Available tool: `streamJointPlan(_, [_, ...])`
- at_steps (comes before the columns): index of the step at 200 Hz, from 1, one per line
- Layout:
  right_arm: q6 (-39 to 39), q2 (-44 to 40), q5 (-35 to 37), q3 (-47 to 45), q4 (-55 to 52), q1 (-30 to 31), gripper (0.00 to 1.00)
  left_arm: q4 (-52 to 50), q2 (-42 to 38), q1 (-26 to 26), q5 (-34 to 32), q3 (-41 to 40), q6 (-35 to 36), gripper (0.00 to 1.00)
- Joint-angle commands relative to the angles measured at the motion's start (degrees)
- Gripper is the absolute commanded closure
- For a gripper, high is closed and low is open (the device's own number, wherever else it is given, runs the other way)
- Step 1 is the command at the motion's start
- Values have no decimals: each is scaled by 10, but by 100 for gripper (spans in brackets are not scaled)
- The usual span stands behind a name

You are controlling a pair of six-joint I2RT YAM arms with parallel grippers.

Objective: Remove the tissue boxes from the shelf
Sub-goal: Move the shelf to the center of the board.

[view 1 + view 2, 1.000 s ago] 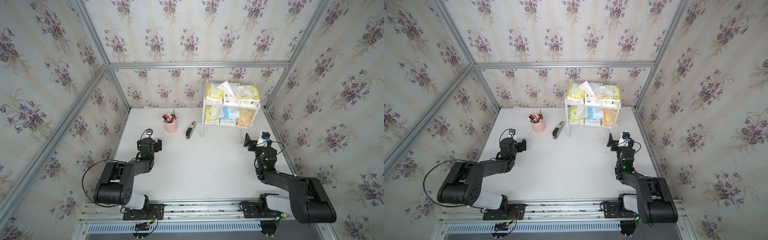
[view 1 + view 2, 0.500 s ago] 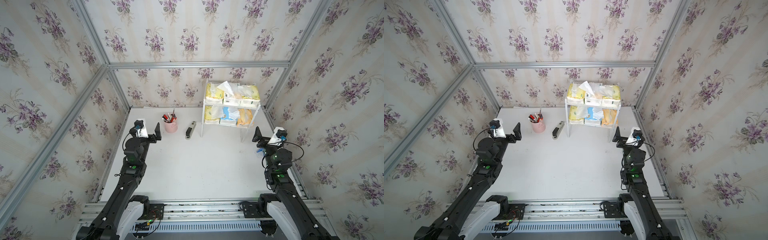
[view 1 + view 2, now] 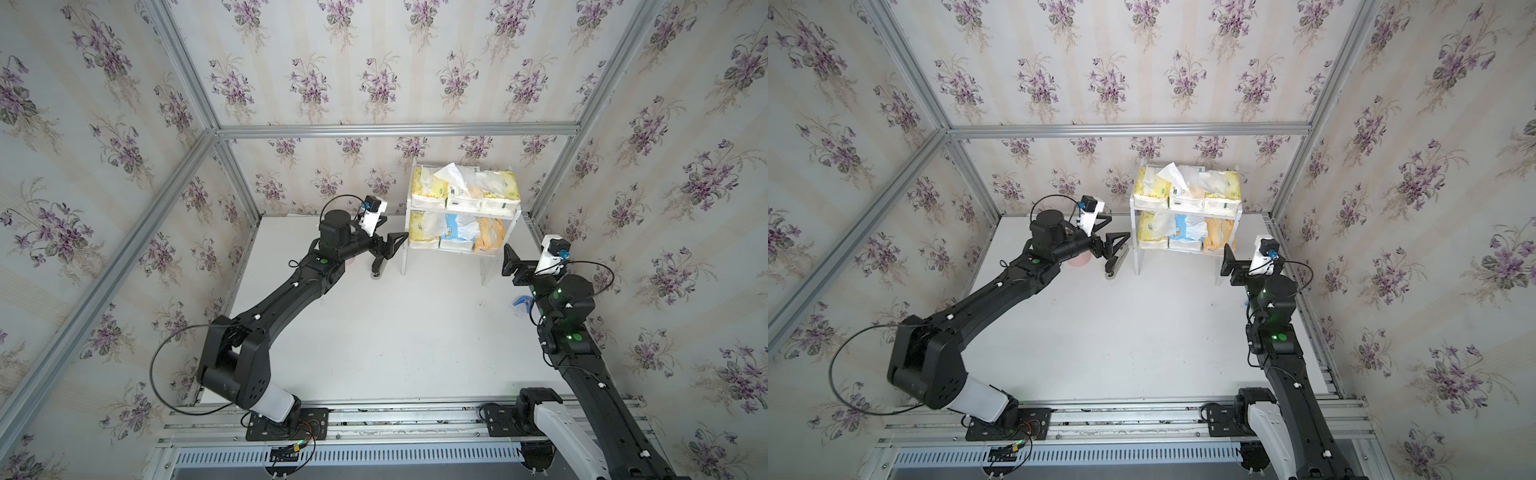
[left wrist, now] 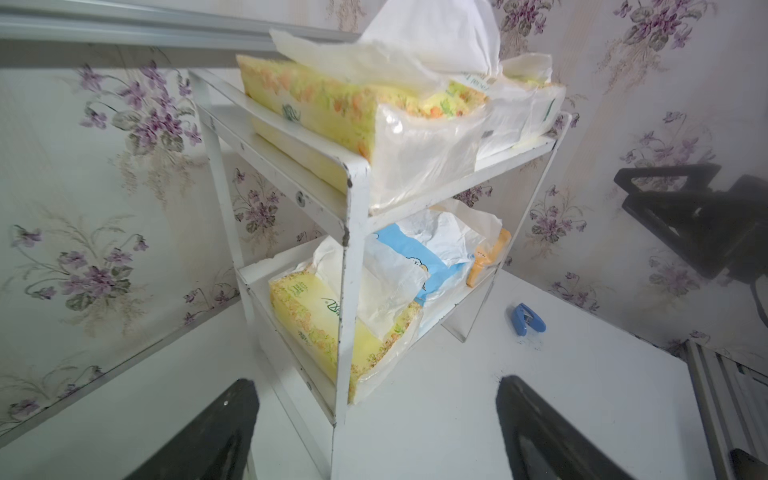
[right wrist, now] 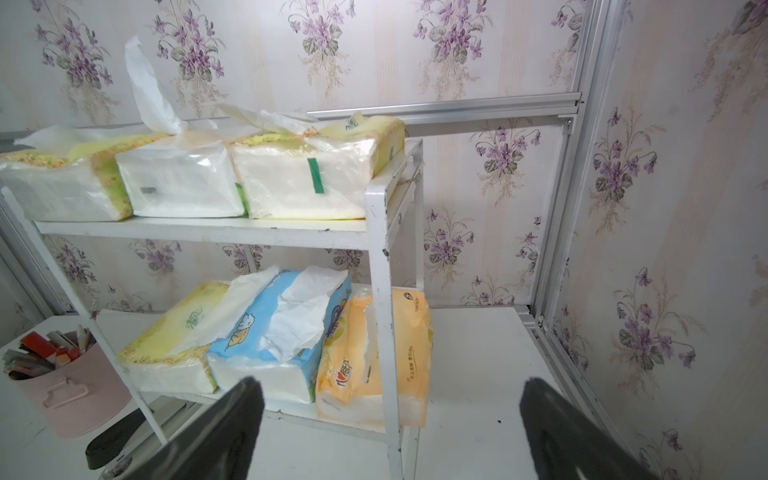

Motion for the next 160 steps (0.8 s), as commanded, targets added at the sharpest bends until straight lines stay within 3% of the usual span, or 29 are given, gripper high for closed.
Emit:
streamJointPlan(1, [-4, 29, -23, 23, -14, -2, 3, -21, 54, -3, 50, 62, 17, 8])
streamJointPlan(22, [-2, 71, -23, 59, -31, -4, 9, -46, 107, -4, 71, 129, 22, 9])
streamJointPlan(37, [-2, 94, -35, 73, -27, -6, 13, -42, 129, -4, 88, 153, 24, 15])
streamJointPlan(63, [7, 123, -39, 84, -8, -7, 21, -56, 149, -5, 103, 181, 35, 43])
streamJointPlan(94, [7, 157, -38, 108, -16, -7, 33, -59, 154, -5, 108, 192, 35, 67])
streamJointPlan(133, [1, 188, -50, 122, 0, -7, 47, -57, 143, -5, 101, 181, 36, 86])
streamJointPlan(160, [7, 205, -71, 135, -9, -7, 57, -65, 128, -5, 98, 171, 38, 90])
